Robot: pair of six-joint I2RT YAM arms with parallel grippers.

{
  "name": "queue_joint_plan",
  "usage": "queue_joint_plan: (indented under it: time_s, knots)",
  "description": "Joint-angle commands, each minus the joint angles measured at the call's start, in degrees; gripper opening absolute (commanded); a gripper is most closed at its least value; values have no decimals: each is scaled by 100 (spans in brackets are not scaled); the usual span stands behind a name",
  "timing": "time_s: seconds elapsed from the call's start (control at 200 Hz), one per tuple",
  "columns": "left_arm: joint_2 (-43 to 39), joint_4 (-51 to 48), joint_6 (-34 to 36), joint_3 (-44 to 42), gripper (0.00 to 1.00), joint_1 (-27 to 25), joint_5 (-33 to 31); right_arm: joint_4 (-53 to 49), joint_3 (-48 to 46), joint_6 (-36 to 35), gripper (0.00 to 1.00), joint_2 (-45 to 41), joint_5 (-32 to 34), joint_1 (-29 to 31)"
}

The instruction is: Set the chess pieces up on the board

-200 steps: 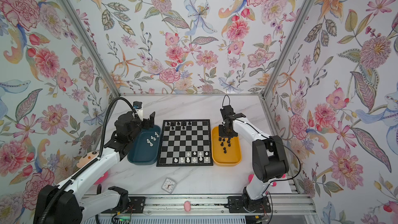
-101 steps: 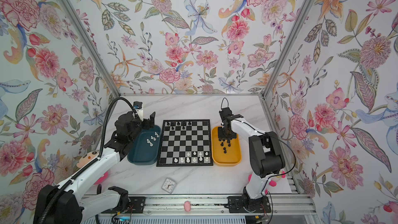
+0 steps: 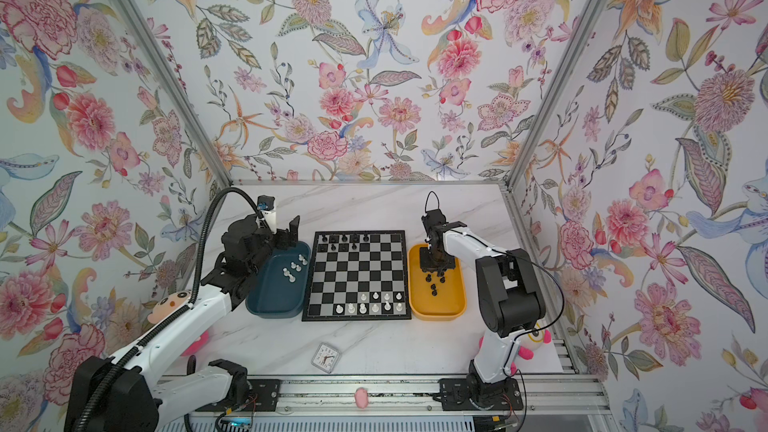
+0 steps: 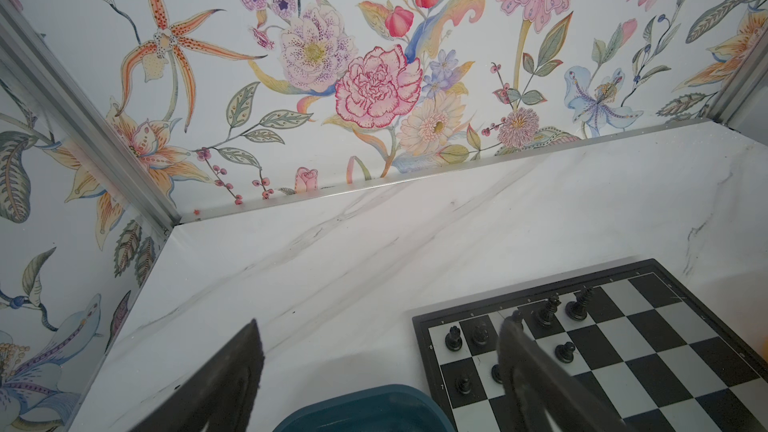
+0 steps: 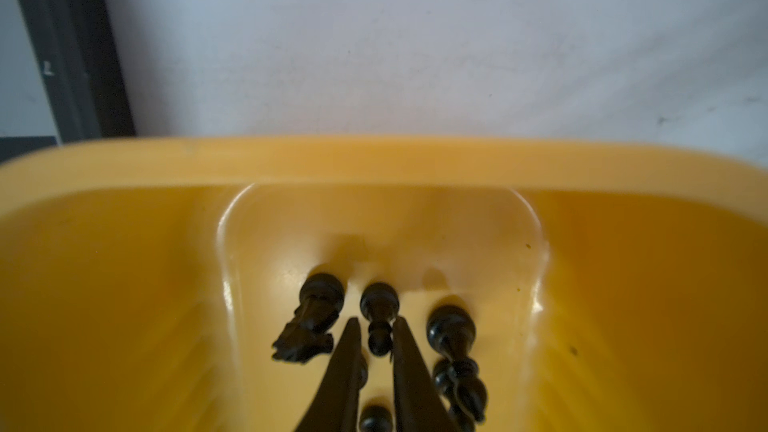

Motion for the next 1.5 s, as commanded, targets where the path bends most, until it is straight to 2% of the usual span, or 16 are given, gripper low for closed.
queue_joint_plan:
  time_s: [0.0,0.47,1.101,1.491]
  knots:
    - [-10,26,-25,151,89,-62,-17,41,46,35,15,167,-17,-8]
    - [-3,20,-8,149,89,-57,-18,23,83,38,7,161,-17,-7]
    - [-9,117,28,57,89,-65,7,-722,676,9,8,-208,228,20]
    - [-82,275,10,-139,90,-61,59,-1321,1277,48,8,-412,411,263]
